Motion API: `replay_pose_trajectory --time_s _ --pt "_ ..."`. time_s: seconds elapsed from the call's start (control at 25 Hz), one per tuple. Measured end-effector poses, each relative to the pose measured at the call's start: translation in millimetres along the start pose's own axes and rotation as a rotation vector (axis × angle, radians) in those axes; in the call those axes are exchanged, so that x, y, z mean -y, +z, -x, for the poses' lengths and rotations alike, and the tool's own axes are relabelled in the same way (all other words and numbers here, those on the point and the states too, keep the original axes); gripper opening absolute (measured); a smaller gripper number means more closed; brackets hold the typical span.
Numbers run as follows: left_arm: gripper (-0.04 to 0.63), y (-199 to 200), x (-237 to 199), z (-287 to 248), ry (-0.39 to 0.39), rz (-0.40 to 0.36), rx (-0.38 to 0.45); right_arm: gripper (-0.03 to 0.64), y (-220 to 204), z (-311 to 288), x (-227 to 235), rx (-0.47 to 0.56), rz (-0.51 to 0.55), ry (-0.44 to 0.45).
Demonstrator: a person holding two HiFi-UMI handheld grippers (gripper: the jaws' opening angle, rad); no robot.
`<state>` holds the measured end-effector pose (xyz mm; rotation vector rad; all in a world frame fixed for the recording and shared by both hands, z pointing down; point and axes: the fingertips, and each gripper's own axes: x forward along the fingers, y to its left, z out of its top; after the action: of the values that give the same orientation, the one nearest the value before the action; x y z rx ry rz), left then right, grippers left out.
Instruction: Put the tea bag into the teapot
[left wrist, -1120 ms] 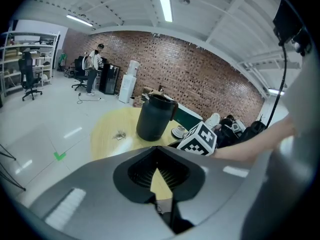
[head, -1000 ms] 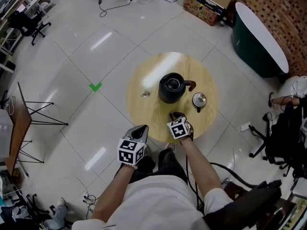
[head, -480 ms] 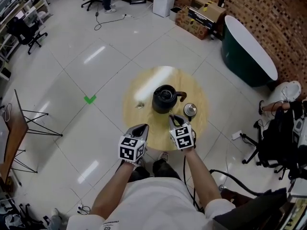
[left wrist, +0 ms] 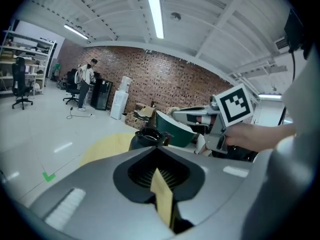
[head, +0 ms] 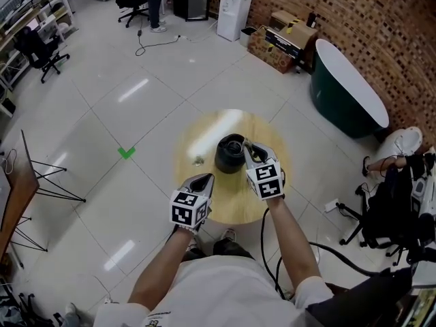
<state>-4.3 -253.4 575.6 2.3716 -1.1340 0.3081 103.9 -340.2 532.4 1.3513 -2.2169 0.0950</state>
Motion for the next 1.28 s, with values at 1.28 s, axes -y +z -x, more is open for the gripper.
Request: replay_pose_trajectory --time_s 1.28 --pt "0.011 -10 -34 18 0.081 0.060 -0.009 0.121 -16 -58 -5 -0.070 -0.046 0.065"
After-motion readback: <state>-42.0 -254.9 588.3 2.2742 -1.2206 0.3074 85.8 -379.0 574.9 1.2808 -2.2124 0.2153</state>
